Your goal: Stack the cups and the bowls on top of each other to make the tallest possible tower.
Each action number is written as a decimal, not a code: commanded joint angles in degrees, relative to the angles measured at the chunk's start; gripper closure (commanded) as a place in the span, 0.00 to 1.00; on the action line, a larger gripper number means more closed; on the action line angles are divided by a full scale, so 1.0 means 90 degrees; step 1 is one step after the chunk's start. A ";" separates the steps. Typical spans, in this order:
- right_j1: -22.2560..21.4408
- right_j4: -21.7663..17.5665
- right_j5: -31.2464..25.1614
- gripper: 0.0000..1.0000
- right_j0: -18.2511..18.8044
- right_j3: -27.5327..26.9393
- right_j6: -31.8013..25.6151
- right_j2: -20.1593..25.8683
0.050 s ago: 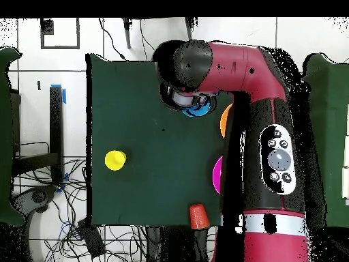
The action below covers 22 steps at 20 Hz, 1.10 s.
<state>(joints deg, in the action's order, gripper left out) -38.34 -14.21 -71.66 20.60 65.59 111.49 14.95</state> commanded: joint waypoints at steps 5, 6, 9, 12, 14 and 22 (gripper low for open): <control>0.0633 -0.0331 -0.0819 1.00 -0.0040 -0.0137 -0.1374 0.0494; 0.0749 -0.0349 -0.0905 1.00 -0.0058 -0.0261 -0.1365 0.0500; 0.0809 -0.0382 -0.0960 1.00 -0.0063 -0.0298 -0.1365 0.0476; 0.0884 -0.0376 -0.1025 1.00 -0.0060 -0.0359 -0.1354 0.0480; 0.0924 -0.0303 -0.1237 1.00 -0.0048 -0.0321 -0.1284 0.0467; 0.0854 -0.0431 -0.1131 1.00 -0.0064 -0.0312 -0.1404 0.0453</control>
<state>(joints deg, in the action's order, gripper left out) -31.35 -14.50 -79.01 20.60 63.18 111.49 15.06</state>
